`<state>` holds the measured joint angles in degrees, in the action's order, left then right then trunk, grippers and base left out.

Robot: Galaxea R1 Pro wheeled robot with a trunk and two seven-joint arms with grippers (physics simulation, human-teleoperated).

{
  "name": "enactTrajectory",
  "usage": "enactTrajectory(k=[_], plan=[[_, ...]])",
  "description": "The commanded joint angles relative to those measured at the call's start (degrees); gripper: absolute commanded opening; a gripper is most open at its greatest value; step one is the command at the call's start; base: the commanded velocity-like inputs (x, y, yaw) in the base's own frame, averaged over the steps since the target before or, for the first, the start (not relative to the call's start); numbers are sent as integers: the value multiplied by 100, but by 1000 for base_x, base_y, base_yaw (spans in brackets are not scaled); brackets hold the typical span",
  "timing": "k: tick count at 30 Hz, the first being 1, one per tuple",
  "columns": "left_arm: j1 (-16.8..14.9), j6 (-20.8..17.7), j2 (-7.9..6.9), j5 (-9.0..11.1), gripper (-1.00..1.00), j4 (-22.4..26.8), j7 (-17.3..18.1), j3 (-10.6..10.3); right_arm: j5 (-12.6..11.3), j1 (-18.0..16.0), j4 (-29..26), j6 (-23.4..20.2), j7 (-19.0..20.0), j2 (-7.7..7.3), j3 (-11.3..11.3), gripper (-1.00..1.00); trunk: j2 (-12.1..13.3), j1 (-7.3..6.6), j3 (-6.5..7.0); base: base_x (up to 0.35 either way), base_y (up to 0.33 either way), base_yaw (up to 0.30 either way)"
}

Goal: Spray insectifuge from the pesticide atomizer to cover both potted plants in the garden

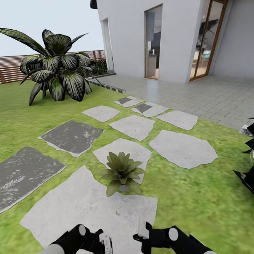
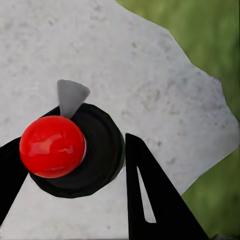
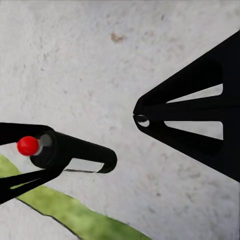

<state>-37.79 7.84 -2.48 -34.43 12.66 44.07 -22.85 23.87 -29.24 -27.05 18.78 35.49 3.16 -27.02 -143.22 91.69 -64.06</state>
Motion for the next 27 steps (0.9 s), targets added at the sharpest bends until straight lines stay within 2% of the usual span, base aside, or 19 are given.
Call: enactTrajectory(k=[1, 2, 6, 18, 22, 27], plan=[[2, 45, 48, -195, -100, 8, 2, 21, 89, -3, -2, 36, -7, 18, 4, -100, -2, -1, -5, 0, 0, 0], [5, 44, 95, -292, -100, 8, -1, 22, 99, -3, -2, 37, -7, 27, 4, -100, -2, -1, -5, 0, 0, 0], [8, 47, 182, -387, -100, 8, -8, 18, 108, -3, -15, 38, -7, 42, 4, -100, -2, -1, -5, 0, 0, 0], [19, 192, 298, -365, -100, 8, 3, 29, 110, -3, -147, 38, -7, 45, 4, -100, -2, -1, -5, 0, 0, 0], [31, 216, 457, -363, -100, 8, 5, 27, 110, -3, -145, 38, -7, 45, 4, -100, -2, -1, -5, 0, 0, 0], [26, 211, 575, -341, -100, 35, -3, 40, 110, -3, -151, 38, -7, 45, 4, -100, -2, -1, -5, 0, 0, 0]])
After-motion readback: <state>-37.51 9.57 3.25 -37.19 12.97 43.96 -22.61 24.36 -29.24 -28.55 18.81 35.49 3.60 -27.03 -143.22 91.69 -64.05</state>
